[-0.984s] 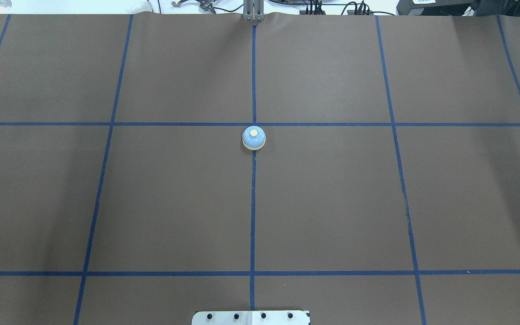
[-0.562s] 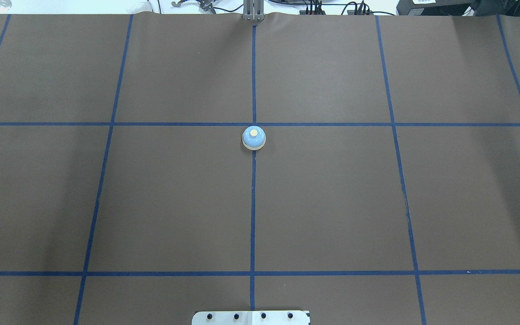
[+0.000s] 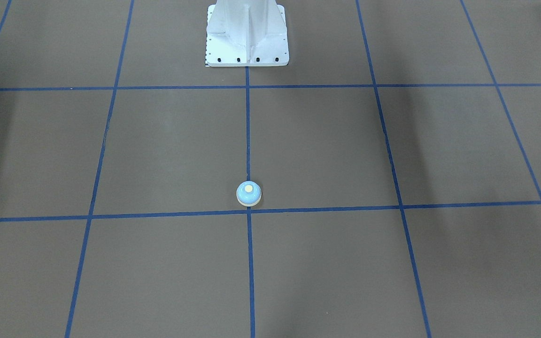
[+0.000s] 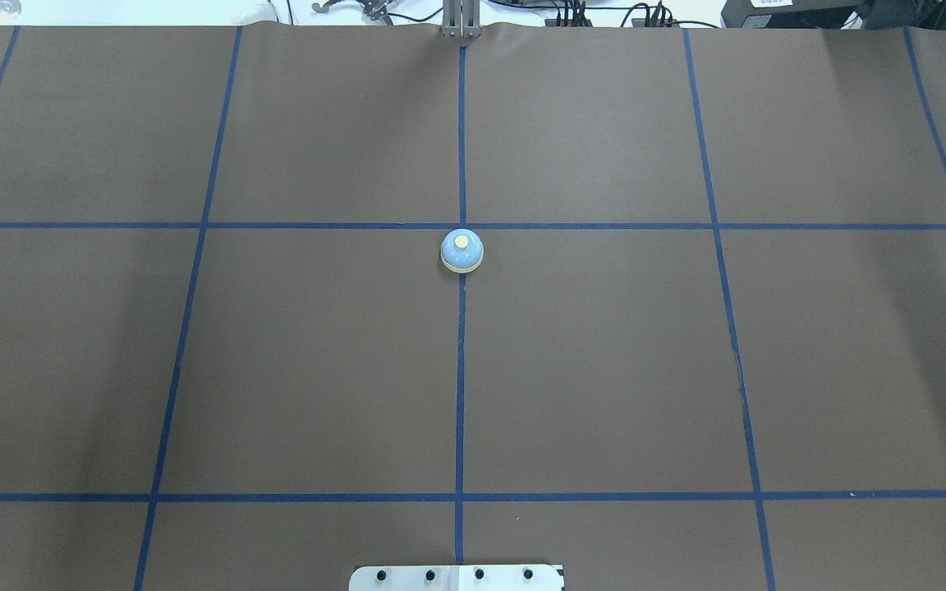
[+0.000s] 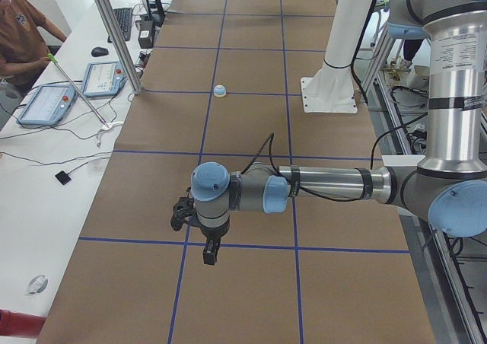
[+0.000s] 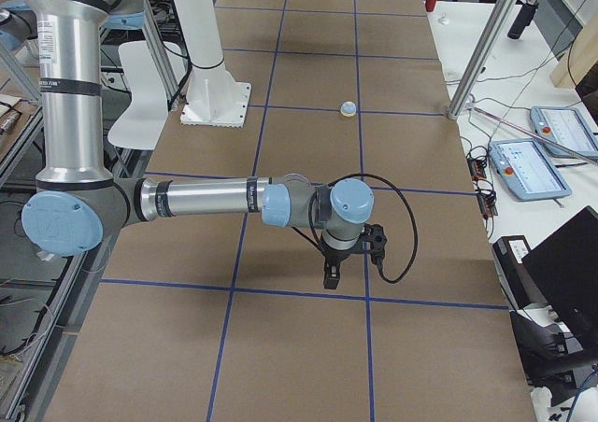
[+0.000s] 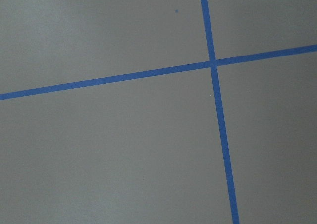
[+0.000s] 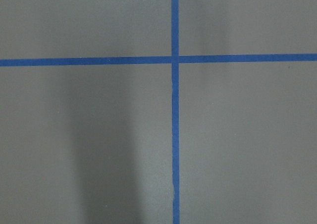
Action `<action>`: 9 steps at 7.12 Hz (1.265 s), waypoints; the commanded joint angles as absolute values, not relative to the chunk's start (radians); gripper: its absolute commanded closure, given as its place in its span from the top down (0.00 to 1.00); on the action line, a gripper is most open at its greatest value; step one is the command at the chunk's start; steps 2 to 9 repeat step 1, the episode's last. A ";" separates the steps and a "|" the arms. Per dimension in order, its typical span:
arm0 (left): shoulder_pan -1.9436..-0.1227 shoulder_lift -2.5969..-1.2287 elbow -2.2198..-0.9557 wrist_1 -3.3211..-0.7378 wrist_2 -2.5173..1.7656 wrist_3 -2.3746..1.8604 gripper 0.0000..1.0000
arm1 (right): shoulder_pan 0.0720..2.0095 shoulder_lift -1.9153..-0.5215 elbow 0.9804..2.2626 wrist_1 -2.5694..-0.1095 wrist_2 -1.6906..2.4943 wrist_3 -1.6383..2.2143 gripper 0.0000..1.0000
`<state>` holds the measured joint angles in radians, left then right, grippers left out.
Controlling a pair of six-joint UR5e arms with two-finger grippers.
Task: Place and press bell with both arms
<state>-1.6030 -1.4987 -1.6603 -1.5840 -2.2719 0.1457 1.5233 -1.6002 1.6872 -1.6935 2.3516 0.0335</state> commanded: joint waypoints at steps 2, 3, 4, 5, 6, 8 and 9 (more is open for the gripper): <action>-1.603 -1.499 -1.658 -1.586 -2.272 0.146 1.00 | 1.523 -1.600 1.687 -1.694 2.352 0.037 1.00; -1.603 -1.499 -1.658 -1.586 -2.272 0.146 1.00 | 1.523 -1.600 1.687 -1.694 2.352 0.037 1.00; -1.603 -1.499 -1.658 -1.586 -2.272 0.146 1.00 | 1.523 -1.600 1.687 -1.694 2.352 0.037 1.00; -1.603 -1.499 -1.658 -1.586 -2.272 0.146 1.00 | 1.523 -1.600 1.687 -1.694 2.352 0.037 1.00; -1.603 -1.499 -1.658 -1.586 -2.272 0.146 1.00 | 1.523 -1.600 1.687 -1.694 2.352 0.037 1.00; -1.603 -1.499 -1.658 -1.586 -2.272 0.146 1.00 | 1.523 -1.600 1.687 -1.694 2.352 0.037 1.00; -1.603 -1.499 -1.658 -1.586 -2.272 0.146 1.00 | 1.523 -1.600 1.687 -1.694 2.352 0.037 1.00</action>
